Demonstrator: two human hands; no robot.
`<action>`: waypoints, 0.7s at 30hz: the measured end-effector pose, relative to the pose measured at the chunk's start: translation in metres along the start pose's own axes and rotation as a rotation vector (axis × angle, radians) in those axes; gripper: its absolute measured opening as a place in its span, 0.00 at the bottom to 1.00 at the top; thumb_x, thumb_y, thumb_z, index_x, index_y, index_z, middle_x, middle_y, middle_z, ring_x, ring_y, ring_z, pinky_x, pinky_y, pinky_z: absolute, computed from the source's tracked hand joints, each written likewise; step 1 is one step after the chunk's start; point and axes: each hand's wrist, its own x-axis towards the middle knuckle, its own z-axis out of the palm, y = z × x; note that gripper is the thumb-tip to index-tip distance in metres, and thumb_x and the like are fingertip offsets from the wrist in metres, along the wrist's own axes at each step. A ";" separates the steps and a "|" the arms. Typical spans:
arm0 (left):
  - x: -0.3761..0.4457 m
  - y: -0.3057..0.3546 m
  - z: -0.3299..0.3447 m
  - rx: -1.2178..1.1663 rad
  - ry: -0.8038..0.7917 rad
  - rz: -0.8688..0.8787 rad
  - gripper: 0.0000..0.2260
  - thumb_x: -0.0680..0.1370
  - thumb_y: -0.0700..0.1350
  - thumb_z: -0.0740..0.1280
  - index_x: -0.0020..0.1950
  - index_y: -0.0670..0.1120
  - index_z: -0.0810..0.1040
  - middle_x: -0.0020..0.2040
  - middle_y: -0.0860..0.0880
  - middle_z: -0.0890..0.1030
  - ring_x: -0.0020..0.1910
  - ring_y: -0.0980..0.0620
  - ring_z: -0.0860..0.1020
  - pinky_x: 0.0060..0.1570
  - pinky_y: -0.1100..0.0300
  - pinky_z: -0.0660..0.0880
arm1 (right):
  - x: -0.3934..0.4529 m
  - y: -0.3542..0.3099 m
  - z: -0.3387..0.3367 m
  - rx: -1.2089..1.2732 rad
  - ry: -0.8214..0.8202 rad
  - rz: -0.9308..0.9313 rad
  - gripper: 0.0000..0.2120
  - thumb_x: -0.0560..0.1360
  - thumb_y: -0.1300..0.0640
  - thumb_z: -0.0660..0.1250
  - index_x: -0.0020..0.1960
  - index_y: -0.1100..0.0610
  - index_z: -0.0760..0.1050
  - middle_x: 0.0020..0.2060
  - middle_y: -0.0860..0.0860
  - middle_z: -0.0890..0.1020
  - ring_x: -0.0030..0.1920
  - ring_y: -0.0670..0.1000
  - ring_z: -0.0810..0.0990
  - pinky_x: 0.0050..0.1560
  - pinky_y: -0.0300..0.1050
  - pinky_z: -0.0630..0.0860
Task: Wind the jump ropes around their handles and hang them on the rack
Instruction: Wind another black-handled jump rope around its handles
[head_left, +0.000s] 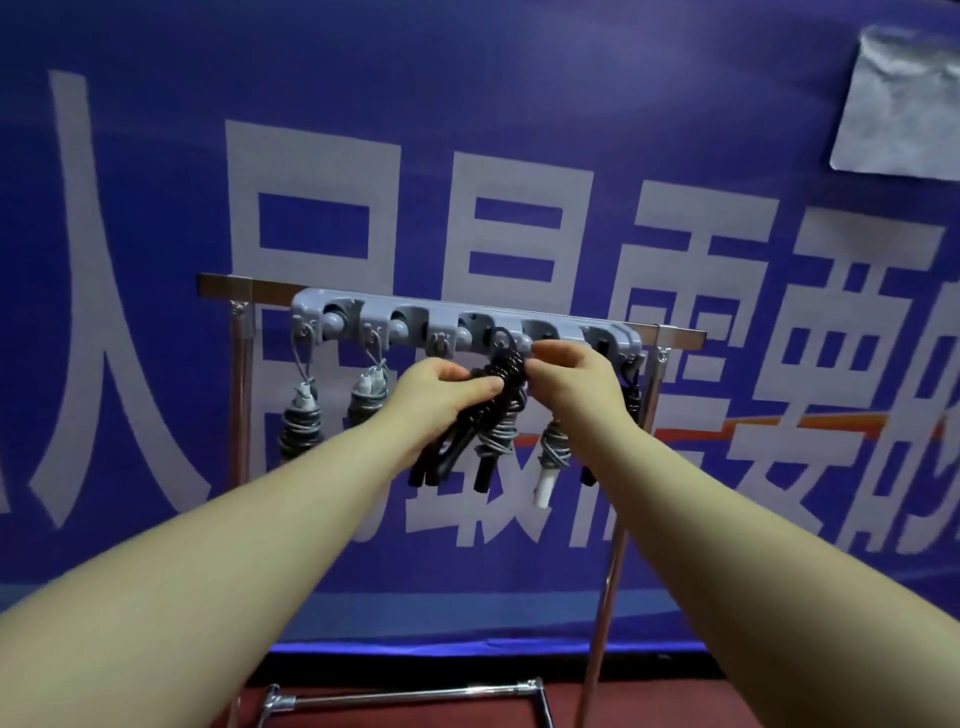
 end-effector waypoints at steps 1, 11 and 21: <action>0.008 -0.001 -0.001 0.050 0.010 0.020 0.18 0.71 0.50 0.74 0.56 0.44 0.75 0.50 0.46 0.81 0.48 0.49 0.81 0.53 0.51 0.78 | 0.004 0.001 0.002 -0.019 -0.001 -0.026 0.12 0.74 0.63 0.67 0.56 0.54 0.76 0.50 0.52 0.82 0.53 0.51 0.81 0.58 0.51 0.77; 0.052 -0.015 0.007 0.234 -0.094 0.066 0.16 0.72 0.56 0.71 0.54 0.49 0.76 0.48 0.50 0.81 0.47 0.52 0.80 0.48 0.55 0.76 | 0.023 0.022 0.004 -0.095 0.001 -0.117 0.12 0.78 0.56 0.62 0.58 0.56 0.79 0.46 0.48 0.83 0.49 0.47 0.81 0.52 0.45 0.77; 0.052 -0.019 0.004 0.342 -0.114 -0.016 0.17 0.74 0.57 0.69 0.57 0.49 0.73 0.50 0.52 0.77 0.48 0.53 0.77 0.44 0.58 0.72 | 0.024 0.018 0.004 -0.234 -0.235 -0.008 0.22 0.78 0.61 0.57 0.72 0.54 0.66 0.66 0.51 0.73 0.62 0.50 0.72 0.63 0.49 0.71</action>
